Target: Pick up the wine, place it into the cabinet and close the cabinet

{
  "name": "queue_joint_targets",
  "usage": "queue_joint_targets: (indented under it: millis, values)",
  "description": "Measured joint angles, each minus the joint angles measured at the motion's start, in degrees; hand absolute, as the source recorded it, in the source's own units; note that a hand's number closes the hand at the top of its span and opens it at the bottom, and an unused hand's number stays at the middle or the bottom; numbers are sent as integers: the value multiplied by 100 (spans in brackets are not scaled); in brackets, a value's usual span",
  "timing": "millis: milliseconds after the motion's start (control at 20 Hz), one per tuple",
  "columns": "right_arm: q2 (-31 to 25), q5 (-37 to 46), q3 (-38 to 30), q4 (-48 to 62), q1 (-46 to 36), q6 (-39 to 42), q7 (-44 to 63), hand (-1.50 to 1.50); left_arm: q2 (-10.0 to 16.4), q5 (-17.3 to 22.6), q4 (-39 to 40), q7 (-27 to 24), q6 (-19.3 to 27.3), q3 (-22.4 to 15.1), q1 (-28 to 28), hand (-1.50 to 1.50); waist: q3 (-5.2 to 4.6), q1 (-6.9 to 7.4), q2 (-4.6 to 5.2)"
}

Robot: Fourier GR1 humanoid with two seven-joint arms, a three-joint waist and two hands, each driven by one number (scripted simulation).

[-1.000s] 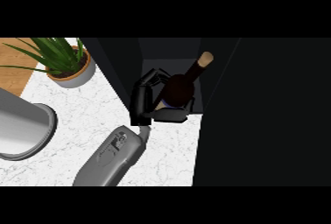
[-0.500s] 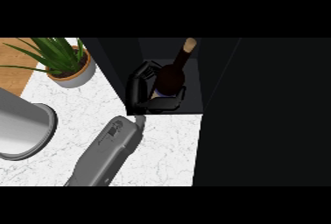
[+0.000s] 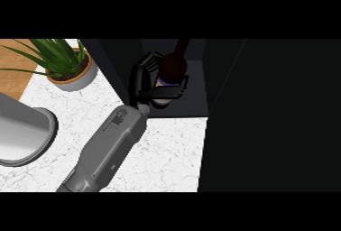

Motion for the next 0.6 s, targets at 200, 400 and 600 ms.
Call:
queue_joint_targets:
  millis: [200, 400, 600]
  values:
    - [6, 1, -55, 14, 123, 63, -159, -150, 23, 19, 477, -85, -124, 144, -255, 150, 1, -5, 3]
    - [-44, -18, -131, 48, 22, 115, -161, -150, -1, 73, 955, -192, -74, 291, -652, 150, -1, -25, 12]
    - [1, -20, -82, 69, 21, 118, -198, -150, 24, -43, 1447, -609, -92, 488, -922, 150, -1, -42, 18]
